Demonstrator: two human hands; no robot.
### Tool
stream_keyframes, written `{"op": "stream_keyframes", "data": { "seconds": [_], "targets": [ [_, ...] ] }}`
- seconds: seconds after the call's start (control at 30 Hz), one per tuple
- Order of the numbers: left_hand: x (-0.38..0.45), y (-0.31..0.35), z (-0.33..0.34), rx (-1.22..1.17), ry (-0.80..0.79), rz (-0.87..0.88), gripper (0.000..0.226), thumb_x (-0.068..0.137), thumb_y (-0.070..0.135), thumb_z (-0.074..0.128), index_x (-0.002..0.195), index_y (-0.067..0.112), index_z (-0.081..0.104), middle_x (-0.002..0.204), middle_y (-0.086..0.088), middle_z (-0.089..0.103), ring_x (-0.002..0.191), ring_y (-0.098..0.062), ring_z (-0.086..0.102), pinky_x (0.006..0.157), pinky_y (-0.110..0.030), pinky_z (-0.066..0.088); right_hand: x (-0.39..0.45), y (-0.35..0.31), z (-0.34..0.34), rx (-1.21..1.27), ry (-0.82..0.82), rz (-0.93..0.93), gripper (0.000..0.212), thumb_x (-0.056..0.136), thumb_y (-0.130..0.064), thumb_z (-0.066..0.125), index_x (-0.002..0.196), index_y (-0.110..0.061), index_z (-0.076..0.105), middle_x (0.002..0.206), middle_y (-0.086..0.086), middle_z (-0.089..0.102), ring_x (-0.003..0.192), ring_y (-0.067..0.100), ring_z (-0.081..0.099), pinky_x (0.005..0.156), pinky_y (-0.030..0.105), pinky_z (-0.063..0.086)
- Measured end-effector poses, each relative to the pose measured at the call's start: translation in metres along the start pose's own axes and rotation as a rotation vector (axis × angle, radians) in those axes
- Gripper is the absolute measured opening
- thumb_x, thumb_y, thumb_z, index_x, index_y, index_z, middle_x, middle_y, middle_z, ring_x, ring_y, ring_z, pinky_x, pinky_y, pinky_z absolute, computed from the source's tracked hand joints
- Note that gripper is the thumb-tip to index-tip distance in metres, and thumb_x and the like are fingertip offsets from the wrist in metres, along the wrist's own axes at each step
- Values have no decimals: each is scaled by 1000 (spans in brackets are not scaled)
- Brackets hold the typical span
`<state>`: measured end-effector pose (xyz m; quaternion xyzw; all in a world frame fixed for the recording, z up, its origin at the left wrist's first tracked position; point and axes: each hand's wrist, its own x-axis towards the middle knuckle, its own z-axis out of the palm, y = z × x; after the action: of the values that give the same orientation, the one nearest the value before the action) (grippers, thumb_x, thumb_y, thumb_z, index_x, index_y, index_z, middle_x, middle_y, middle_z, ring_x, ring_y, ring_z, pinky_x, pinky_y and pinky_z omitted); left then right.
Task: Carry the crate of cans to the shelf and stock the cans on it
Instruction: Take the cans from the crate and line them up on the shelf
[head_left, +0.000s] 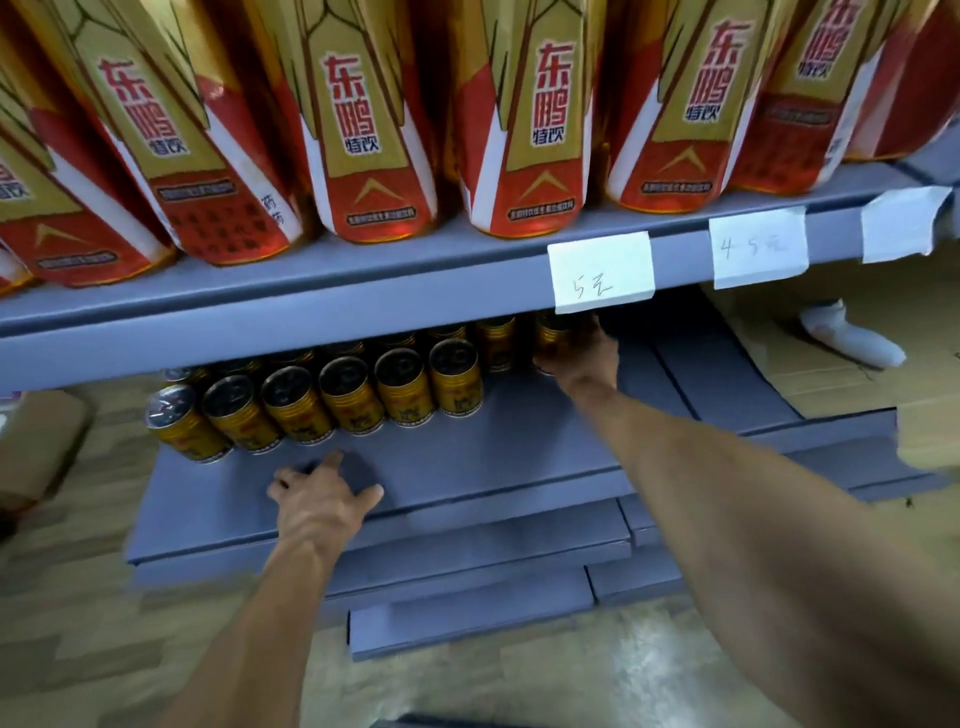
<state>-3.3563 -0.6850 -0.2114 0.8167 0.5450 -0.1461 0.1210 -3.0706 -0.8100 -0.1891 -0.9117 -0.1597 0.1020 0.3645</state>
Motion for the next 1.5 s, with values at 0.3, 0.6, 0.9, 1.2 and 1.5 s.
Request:
{"op": "stream_keyframes", "data": {
  "seconds": [0.3, 0.6, 0.9, 1.2, 1.5],
  "targets": [
    [0, 3, -5, -82, 17, -73, 75, 85, 57, 63, 148, 28, 34, 141, -21, 39, 131, -38, 29, 109, -40, 29, 24, 5, 9, 10, -80, -120, 77, 69, -24, 86, 136, -13, 51, 131, 9, 62, 123, 30, 56, 95, 28, 44],
    [-14, 37, -27, -3, 104, -170, 46, 76, 41, 75, 116, 22, 63, 114, -9, 62, 110, -31, 60, 81, -37, 50, -52, 24, 43, -335, -114, -133, 58, 88, -35, 63, 137, -8, 48, 139, 15, 46, 130, 35, 40, 106, 45, 36],
    [-19, 137, -53, 76, 619, 528, 52, 87, 32, 58, 137, 23, 46, 145, -10, 37, 113, -39, 53, 78, -43, 50, -53, 79, 25, -419, 15, -412, 64, 89, -57, 33, 128, -14, 59, 139, 16, 50, 129, 36, 42, 106, 50, 33],
    [30, 155, -48, 64, 344, 461, 69, 96, 44, 46, 155, 30, 12, 164, -5, 0, 150, -29, 8, 119, -45, 21, -48, 85, 38, -495, 125, -464, 49, 88, -46, 36, 117, -14, 59, 132, 18, 52, 118, 37, 47, 99, 52, 38],
    [33, 164, -36, 183, 218, 430, 88, 89, 41, 53, 156, 25, -2, 162, -8, -20, 149, -27, -18, 122, -47, 0, -44, 92, 35, -546, 3, -360, 74, 88, -63, 23, 150, -23, 35, 158, 22, 24, 147, 37, 17, 117, 52, 18]
  ]
}}
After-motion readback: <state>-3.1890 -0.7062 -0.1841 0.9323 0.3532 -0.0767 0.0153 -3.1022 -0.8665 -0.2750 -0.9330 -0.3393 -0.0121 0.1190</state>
